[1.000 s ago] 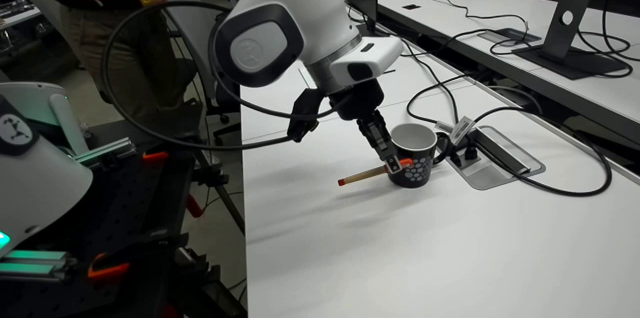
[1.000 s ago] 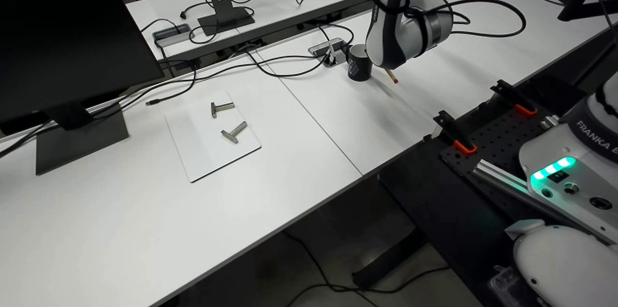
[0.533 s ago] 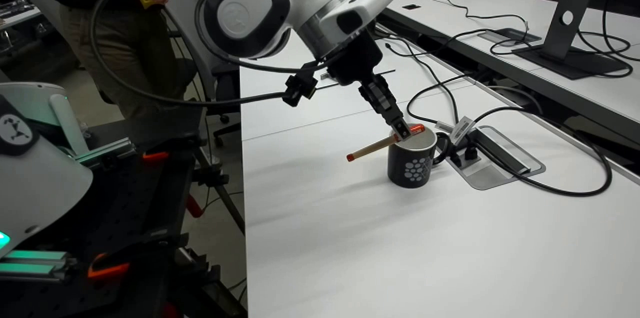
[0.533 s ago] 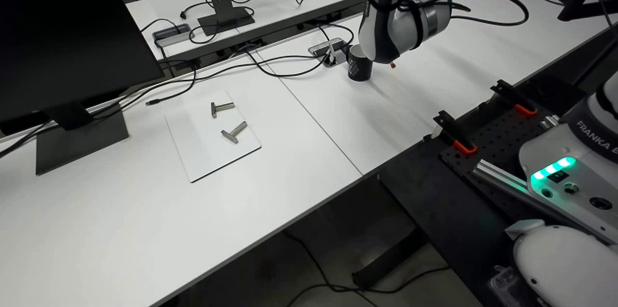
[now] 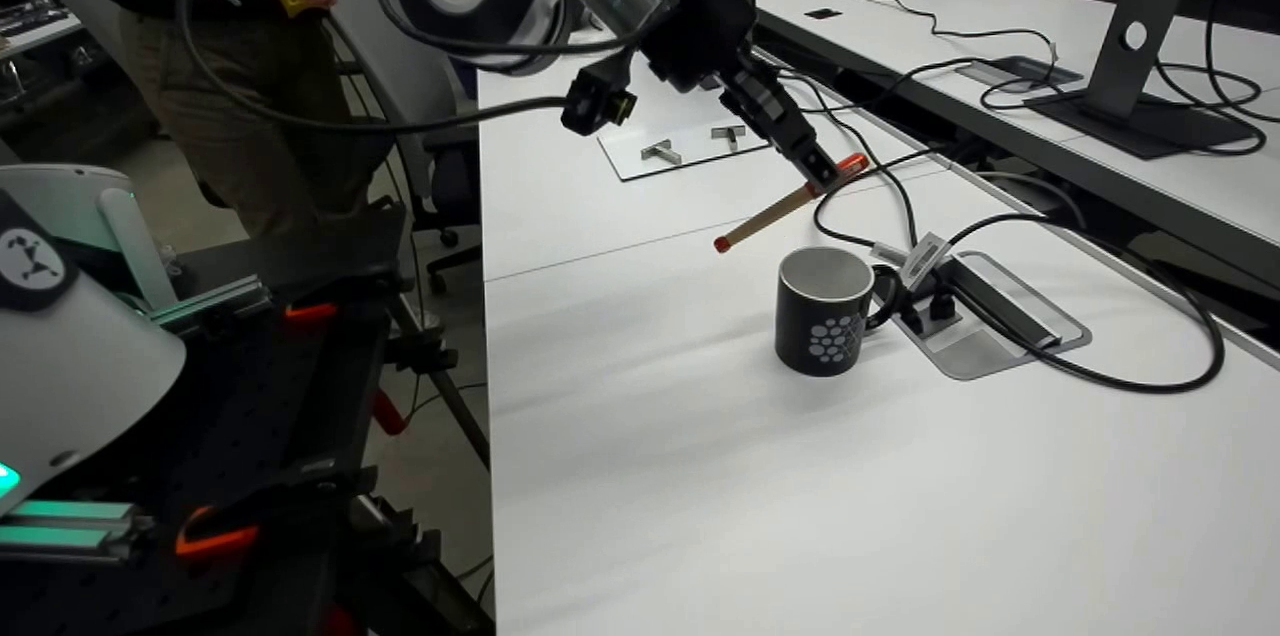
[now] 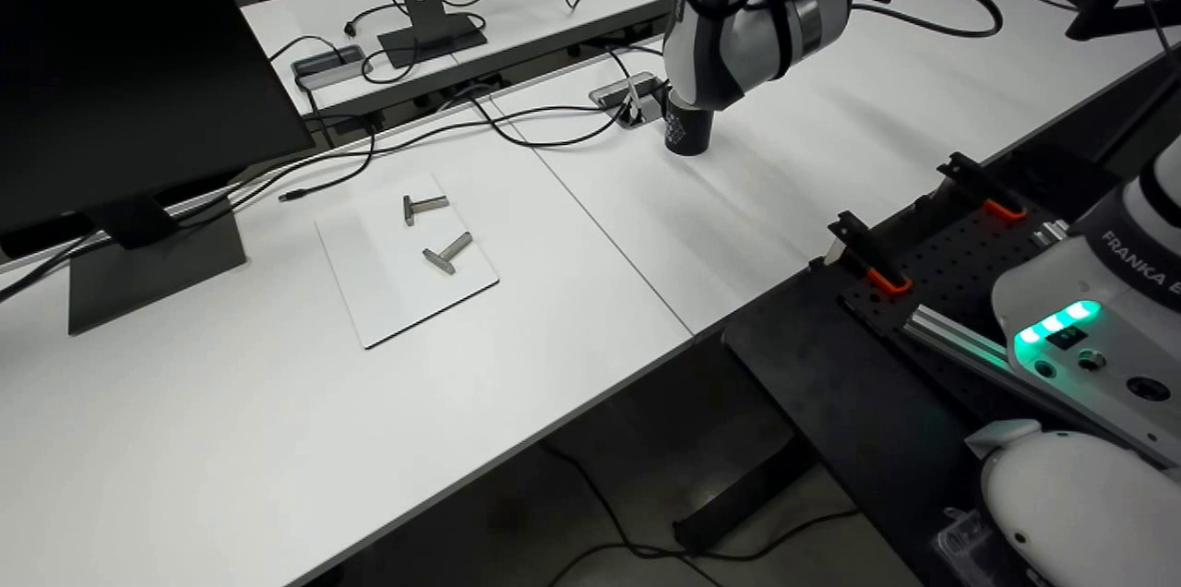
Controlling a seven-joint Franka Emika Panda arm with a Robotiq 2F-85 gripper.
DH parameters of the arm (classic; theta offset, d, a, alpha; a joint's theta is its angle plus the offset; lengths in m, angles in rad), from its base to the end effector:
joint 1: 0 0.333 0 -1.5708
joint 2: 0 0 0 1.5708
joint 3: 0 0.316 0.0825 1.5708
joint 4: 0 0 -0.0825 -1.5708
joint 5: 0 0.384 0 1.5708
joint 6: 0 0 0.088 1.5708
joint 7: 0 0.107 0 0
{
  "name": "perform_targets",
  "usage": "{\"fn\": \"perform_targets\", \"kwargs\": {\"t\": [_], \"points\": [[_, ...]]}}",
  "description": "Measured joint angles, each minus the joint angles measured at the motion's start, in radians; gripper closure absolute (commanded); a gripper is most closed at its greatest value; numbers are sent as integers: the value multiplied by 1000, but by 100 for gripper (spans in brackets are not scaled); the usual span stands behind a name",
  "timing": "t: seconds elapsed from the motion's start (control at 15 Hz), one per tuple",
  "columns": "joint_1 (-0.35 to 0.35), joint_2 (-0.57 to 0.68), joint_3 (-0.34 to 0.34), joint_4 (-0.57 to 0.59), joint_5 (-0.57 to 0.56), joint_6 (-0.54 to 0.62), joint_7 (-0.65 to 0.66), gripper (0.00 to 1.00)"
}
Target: Pick the marker and put it in the cup
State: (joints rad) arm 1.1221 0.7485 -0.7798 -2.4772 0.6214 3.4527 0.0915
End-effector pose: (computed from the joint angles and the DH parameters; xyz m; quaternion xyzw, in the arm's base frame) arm 0.4813 0.0698 0.1680 0.9279 -0.0638 0.3202 0.1797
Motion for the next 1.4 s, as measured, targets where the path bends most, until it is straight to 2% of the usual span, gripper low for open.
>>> {"fn": "perform_targets", "kwargs": {"t": [0.33,0.73,0.8,1.07,1.13,1.4], "points": [[94,22,-43,23,77,0,61,93],[136,112,-55,65,187,0,128,93],[136,130,-54,71,196,0,131,71],[134,140,-51,72,196,0,131,71],[134,140,-51,72,196,0,131,93],[145,143,-56,86,203,0,134,93]]}}
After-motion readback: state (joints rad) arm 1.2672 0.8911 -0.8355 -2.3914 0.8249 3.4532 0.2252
